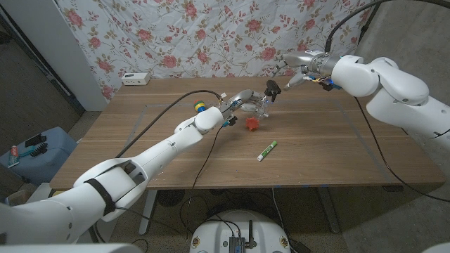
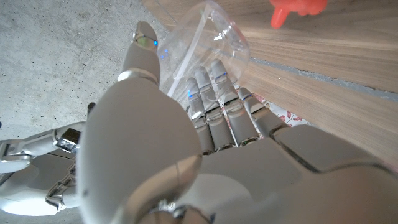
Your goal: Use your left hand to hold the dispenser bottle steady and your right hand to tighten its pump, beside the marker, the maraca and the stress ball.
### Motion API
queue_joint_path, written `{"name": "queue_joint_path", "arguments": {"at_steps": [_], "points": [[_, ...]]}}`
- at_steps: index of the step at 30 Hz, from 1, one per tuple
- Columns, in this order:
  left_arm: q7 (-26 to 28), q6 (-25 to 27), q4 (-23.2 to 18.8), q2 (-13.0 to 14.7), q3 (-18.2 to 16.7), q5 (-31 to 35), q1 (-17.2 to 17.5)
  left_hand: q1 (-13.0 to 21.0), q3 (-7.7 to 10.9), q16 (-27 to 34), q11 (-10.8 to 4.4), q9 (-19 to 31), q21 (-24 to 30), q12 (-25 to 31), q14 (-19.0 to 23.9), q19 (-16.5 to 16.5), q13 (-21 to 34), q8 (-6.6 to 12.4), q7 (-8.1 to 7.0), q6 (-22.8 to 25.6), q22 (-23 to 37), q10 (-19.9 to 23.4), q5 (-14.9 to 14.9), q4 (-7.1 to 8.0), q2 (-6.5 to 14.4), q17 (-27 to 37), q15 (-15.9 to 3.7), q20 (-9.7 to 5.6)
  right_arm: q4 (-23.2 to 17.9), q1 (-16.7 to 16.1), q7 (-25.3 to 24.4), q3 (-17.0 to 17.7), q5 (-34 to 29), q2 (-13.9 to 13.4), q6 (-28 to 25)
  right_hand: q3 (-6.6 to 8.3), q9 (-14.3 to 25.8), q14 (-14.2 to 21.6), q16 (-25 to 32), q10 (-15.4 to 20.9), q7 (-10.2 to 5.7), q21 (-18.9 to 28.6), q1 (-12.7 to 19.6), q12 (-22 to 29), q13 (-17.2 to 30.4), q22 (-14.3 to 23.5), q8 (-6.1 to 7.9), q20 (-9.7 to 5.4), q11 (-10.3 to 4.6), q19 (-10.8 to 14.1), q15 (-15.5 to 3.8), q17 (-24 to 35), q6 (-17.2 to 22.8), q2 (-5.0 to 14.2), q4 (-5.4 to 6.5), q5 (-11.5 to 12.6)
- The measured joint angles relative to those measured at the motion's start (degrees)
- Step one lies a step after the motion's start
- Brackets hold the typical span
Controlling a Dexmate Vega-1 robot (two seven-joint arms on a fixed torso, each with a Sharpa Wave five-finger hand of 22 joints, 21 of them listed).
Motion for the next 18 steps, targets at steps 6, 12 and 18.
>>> {"name": "queue_joint_path", "arguments": {"at_steps": [6,12,18], "points": [[0.1,0.1,0.1,-0.2,0.1,0.2,-0.1,0.0,0.0,0.0,-0.01,0.0,0.0,0.2,0.0,0.0,0.2,-0.14,0.0,0.0,0.0,0.0,0.0,0.0,0.0,0.0,0.0,0.0,1.1,0.5,0.9,0.0,1.7,0.1,1.0,0.0,0.0,-0.3,0.0,-0.3,0.0,0.0,0.2,0.0,0.0,0.0,0.21,0.0,0.3,0.0,-0.31,0.0,0.0,-0.2,0.0,0.0],[0.2,0.2,0.3,-0.3,0.2,0.3,-0.2,0.0,0.0,0.0,-0.01,0.0,0.0,0.2,0.0,0.0,0.2,-0.16,0.0,0.0,0.0,0.0,0.0,0.0,0.0,0.0,-0.01,0.0,2.3,1.5,1.8,-0.3,3.1,0.4,1.9,0.0,0.0,-0.5,0.0,-0.3,-0.2,0.0,0.5,0.0,0.0,0.0,0.19,0.0,0.3,0.0,-0.09,0.0,0.3,-0.51,0.0,0.0],[0.5,0.2,0.7,-0.5,0.3,0.4,-0.2,0.0,0.0,-0.1,-0.01,0.0,0.0,0.2,0.0,0.0,0.2,0.04,0.01,0.0,0.0,0.0,0.0,0.0,0.0,0.0,-0.02,0.0,3.3,2.3,2.6,-0.9,4.1,0.5,2.8,0.0,0.0,-0.7,0.0,-0.5,-0.01,0.0,0.5,0.0,0.0,0.0,0.17,0.05,0.5,-0.3,0.1,0.2,0.4,-0.51,0.0,0.0]]}}
